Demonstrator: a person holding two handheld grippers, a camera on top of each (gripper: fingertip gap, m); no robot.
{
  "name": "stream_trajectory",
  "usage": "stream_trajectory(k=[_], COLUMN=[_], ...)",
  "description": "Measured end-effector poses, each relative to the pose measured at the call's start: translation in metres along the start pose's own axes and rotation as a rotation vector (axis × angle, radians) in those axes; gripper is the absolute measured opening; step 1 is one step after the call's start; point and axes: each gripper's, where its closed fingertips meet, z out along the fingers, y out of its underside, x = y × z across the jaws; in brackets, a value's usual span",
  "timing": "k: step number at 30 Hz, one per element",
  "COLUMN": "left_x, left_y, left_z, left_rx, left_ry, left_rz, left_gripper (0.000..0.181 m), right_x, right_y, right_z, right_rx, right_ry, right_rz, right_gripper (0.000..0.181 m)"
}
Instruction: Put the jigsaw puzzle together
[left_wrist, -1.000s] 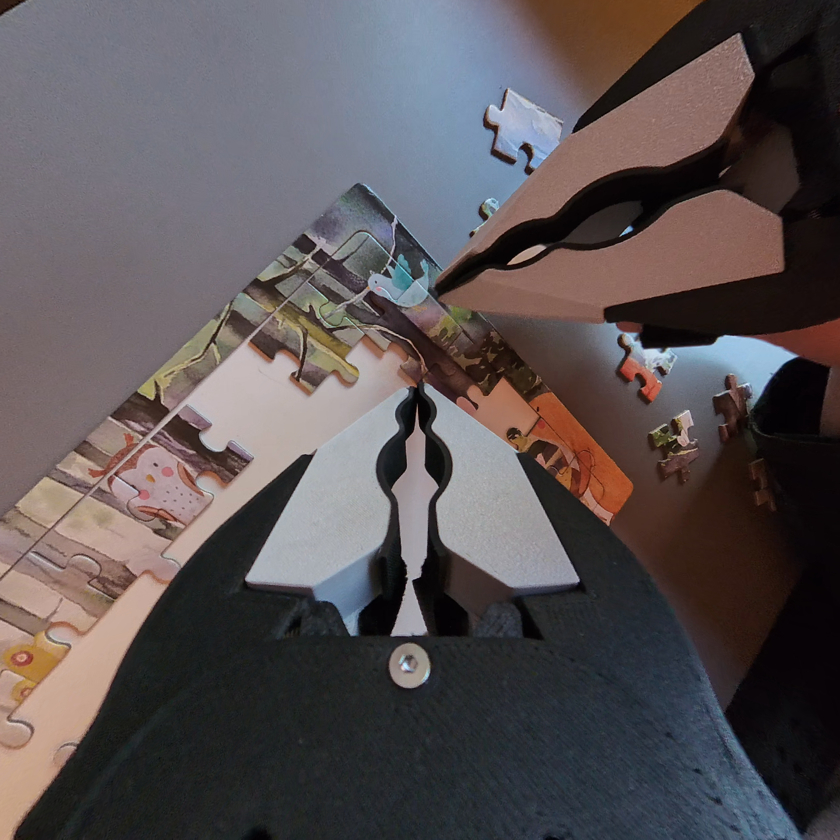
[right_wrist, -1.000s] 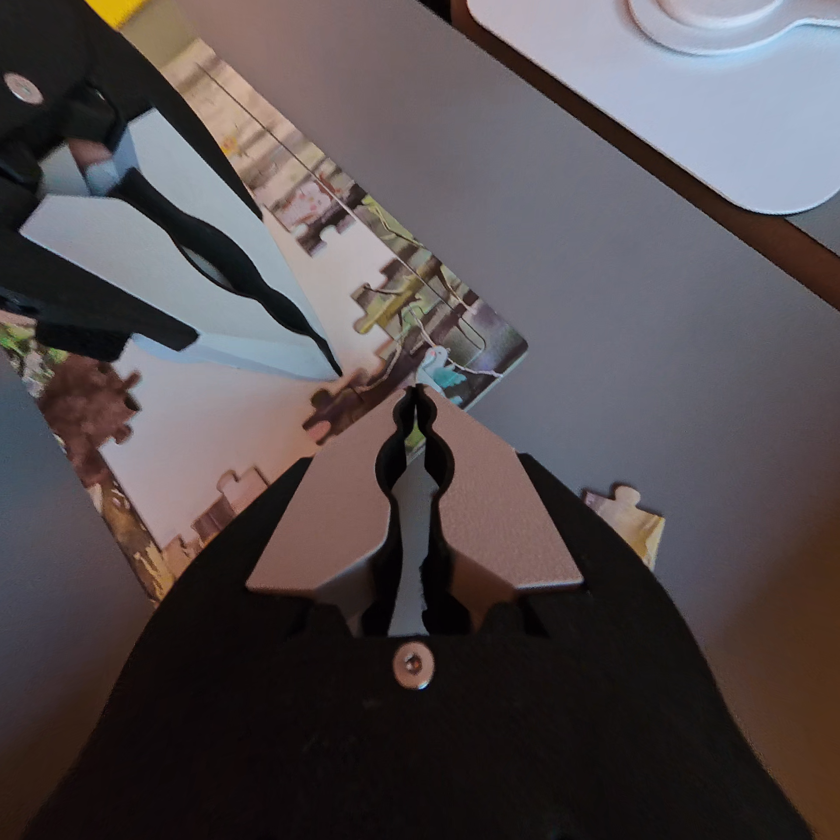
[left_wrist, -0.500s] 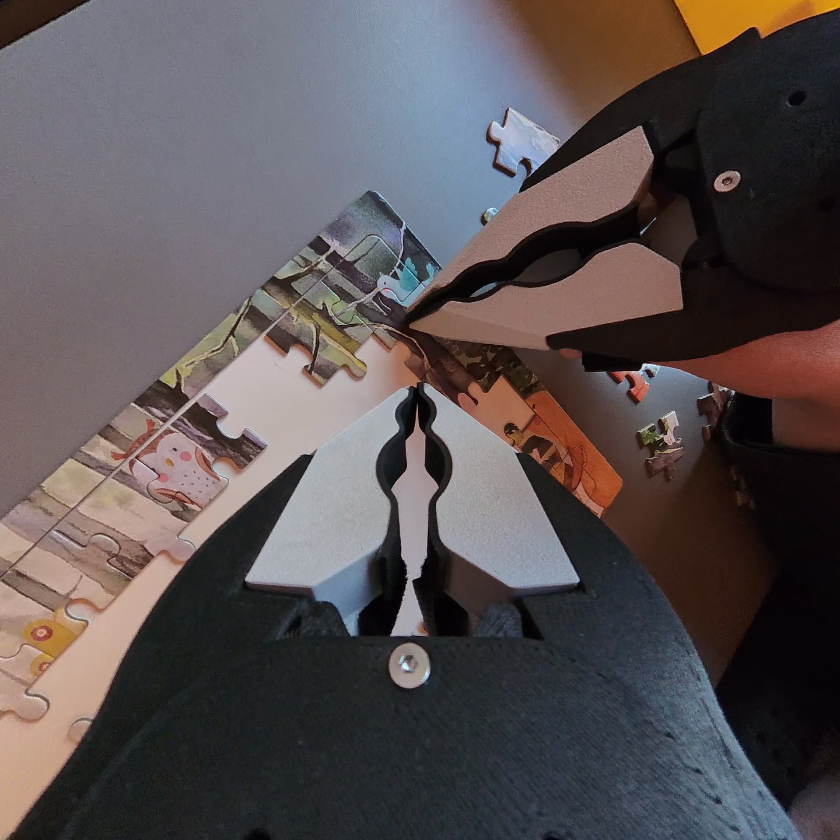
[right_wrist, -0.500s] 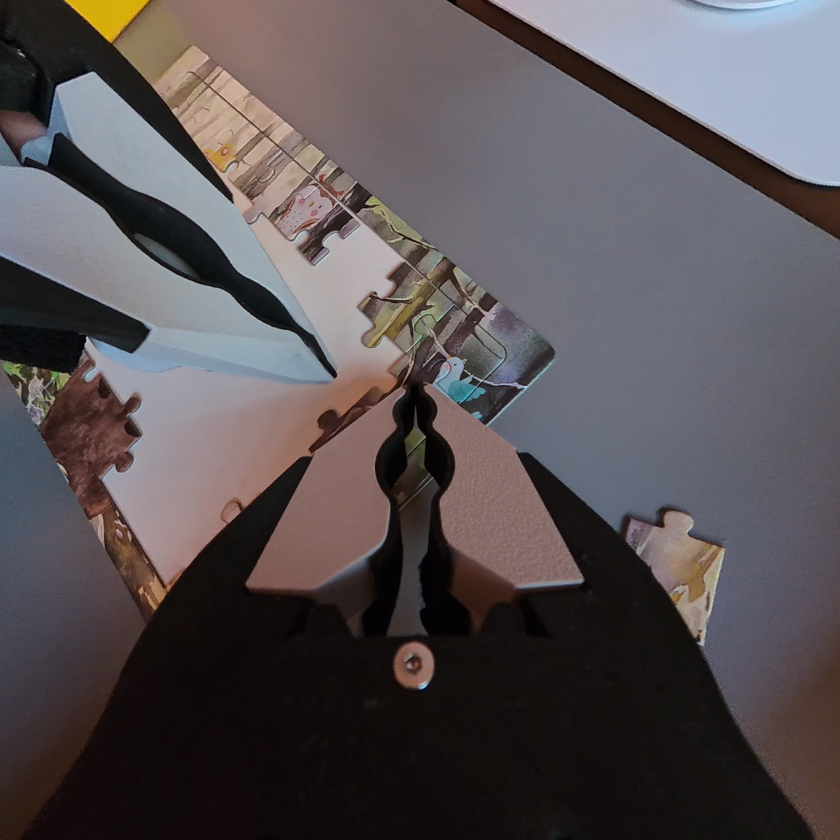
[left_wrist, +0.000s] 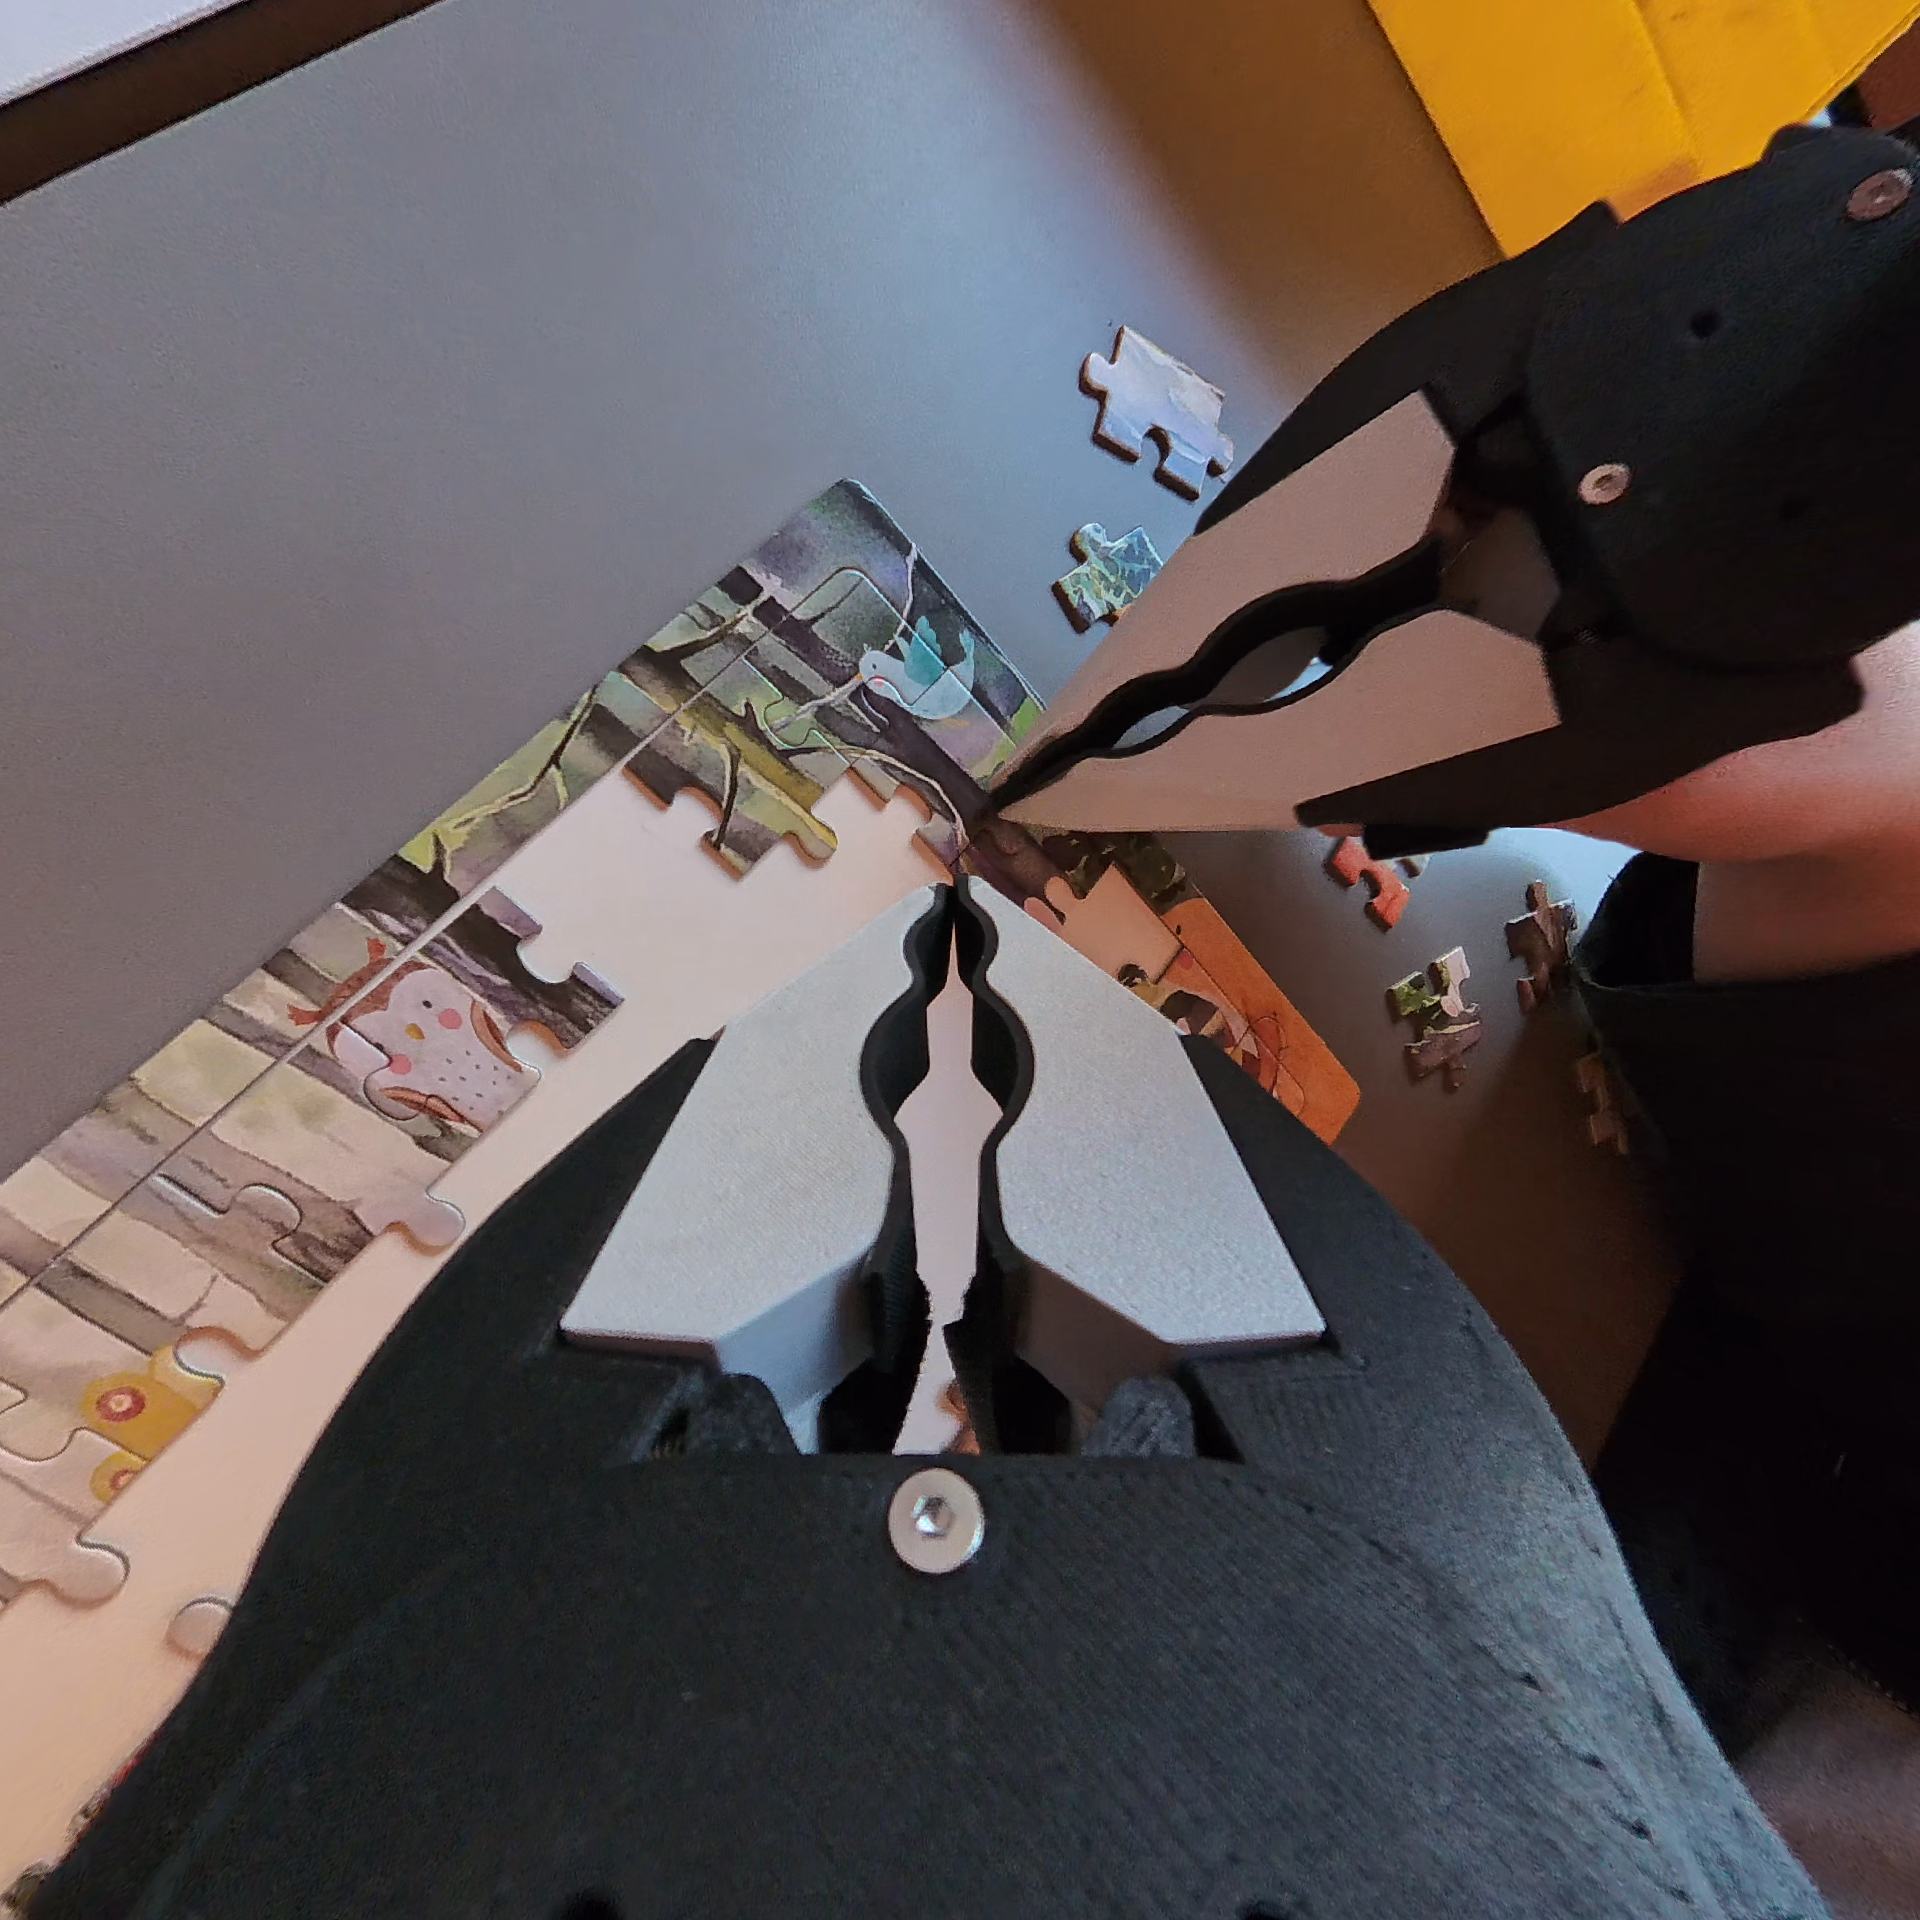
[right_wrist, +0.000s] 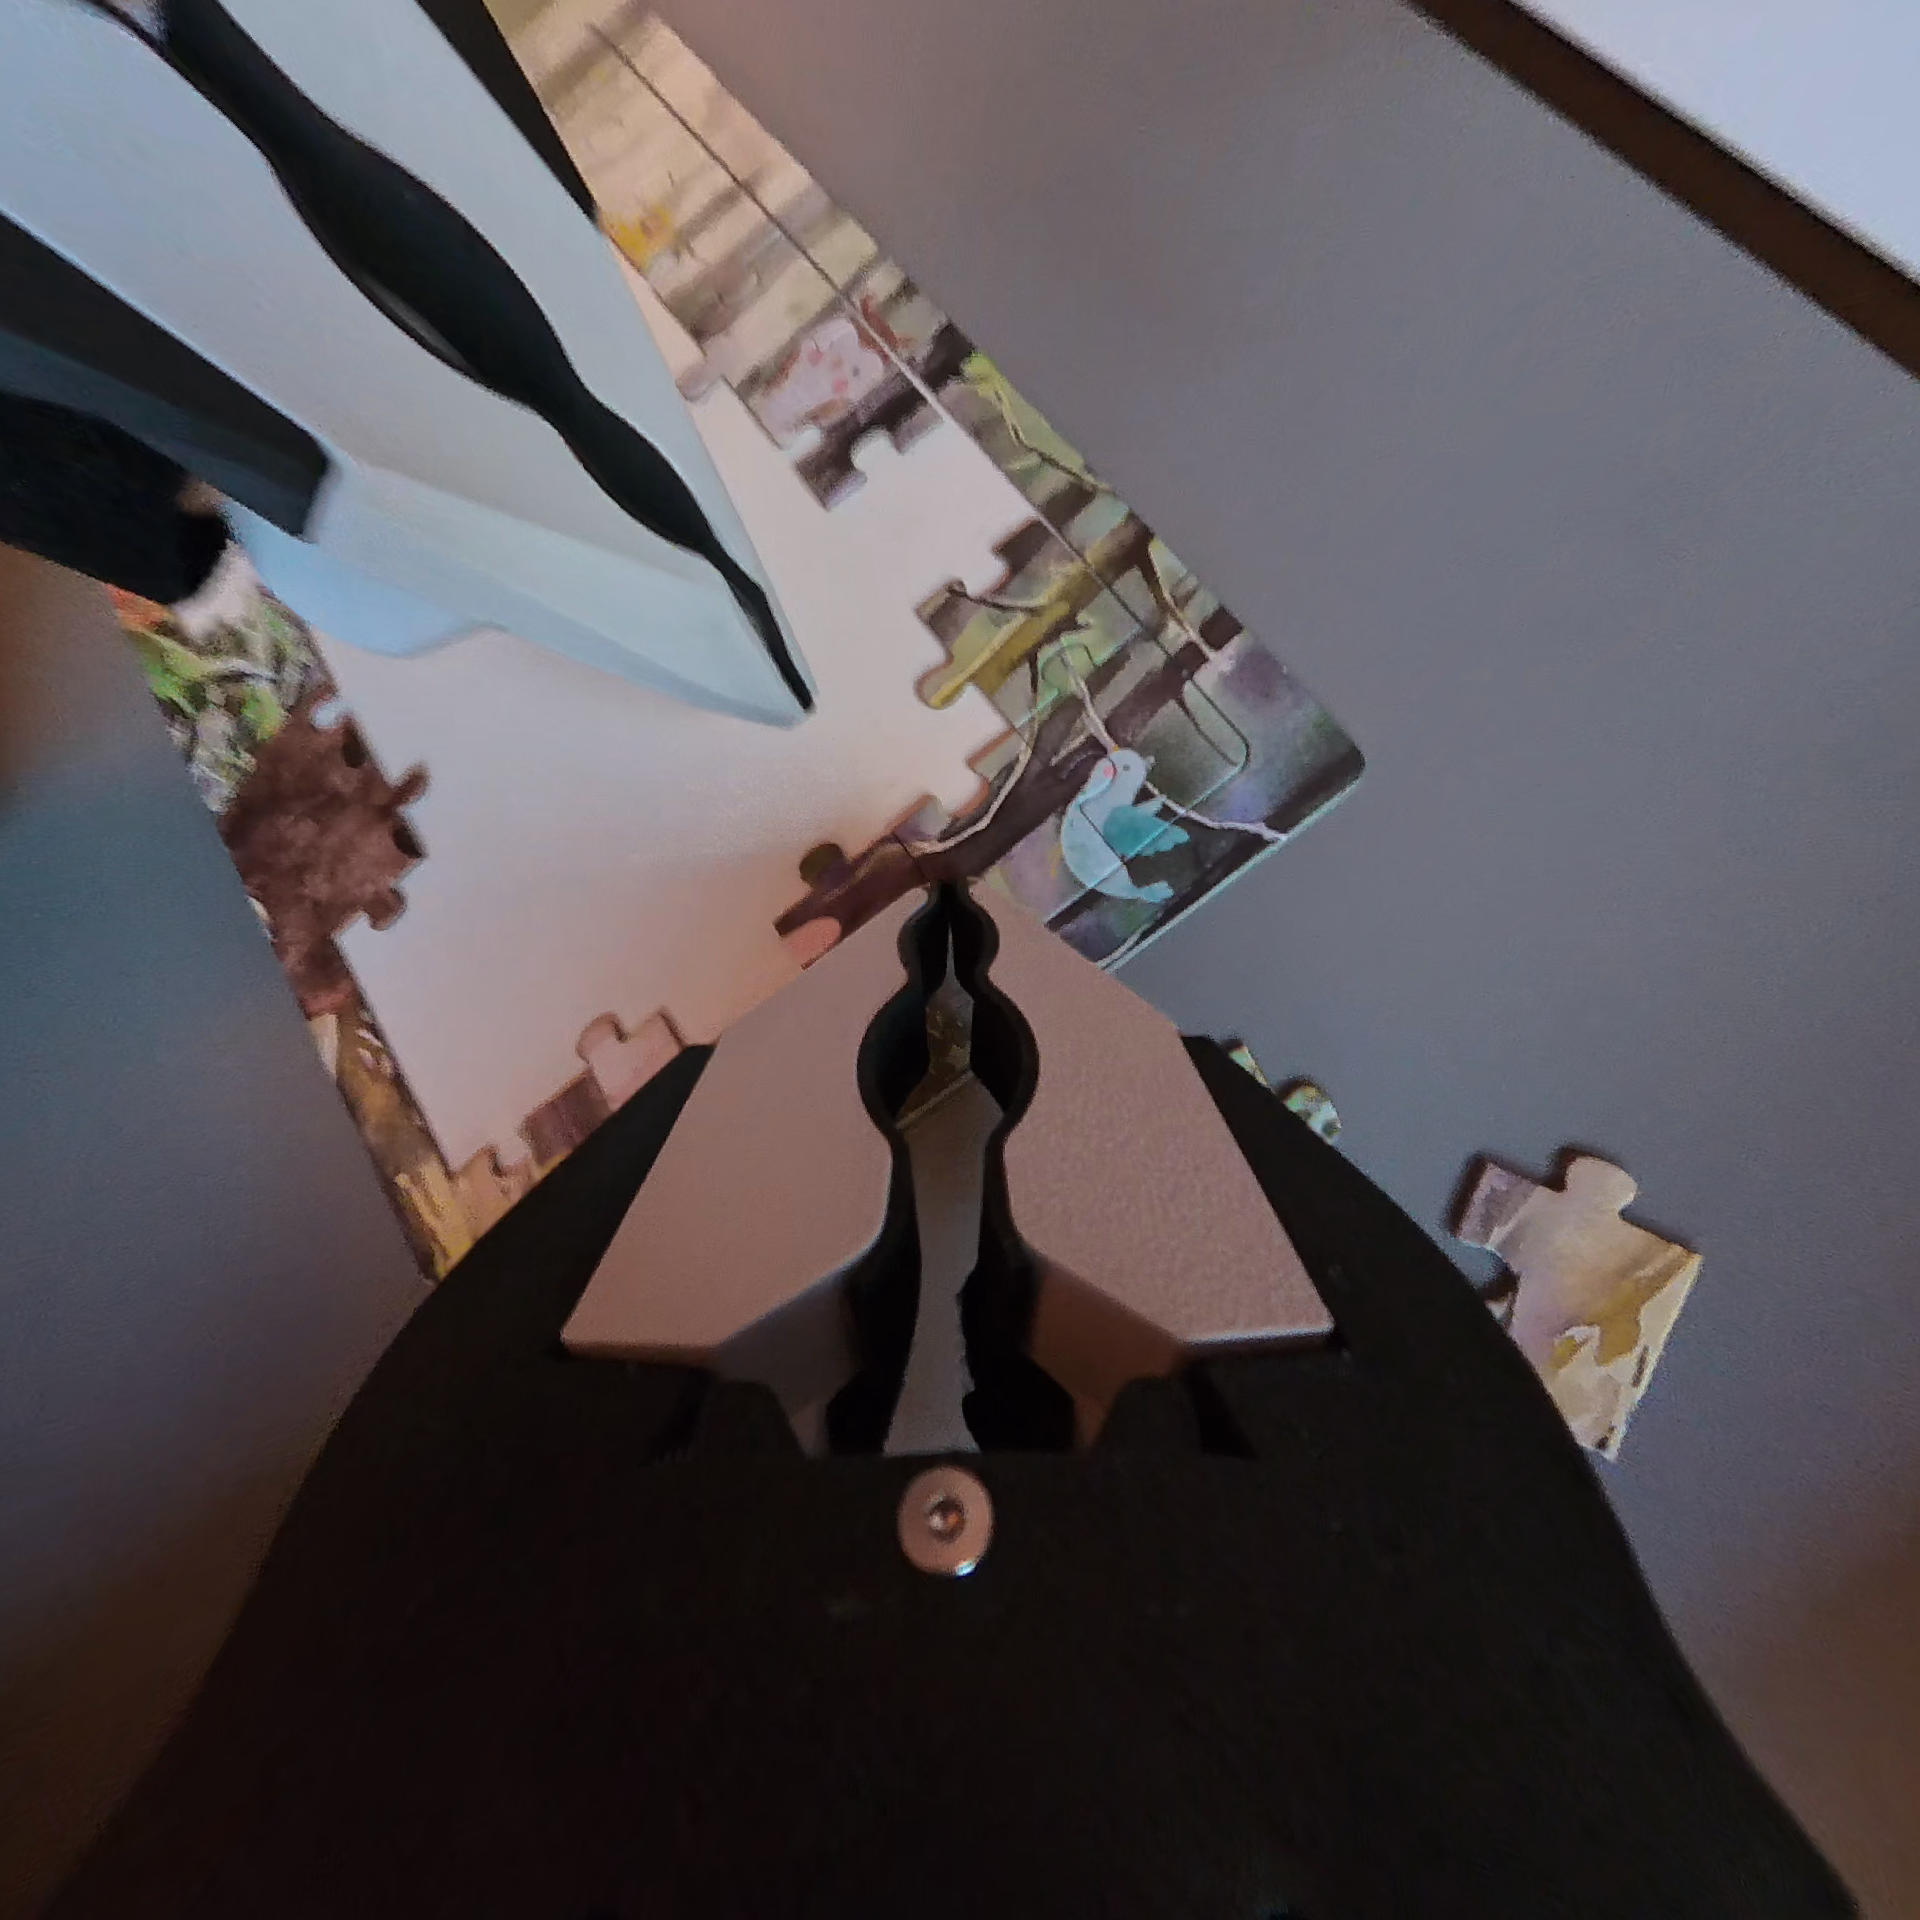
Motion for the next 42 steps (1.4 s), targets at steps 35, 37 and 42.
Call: stream_trajectory(k=[35,37,42], left_x=[0.088,0.09,0.103], left_y=[-0.078,-0.078,-0.077], left_z=[-0.204,-0.213,-0.233], left_rx=[0.707,0.731,0.787], left_ry=[0.076,0.076,0.092], left_rz=[0.292,0.3,0.339], left_gripper=[0.007,0.012,0.015], right_x=[0.06,0.059,0.059], right_y=[0.053,0.052,0.054], right_z=[-0.18,-0.189,-0.189], right_rx=[-0.1,-0.084,-0.093], right_ry=[0.433,0.449,0.456], right_rz=[-0.055,-0.047,-0.048], right_gripper=[0.029,0.028,0.029])
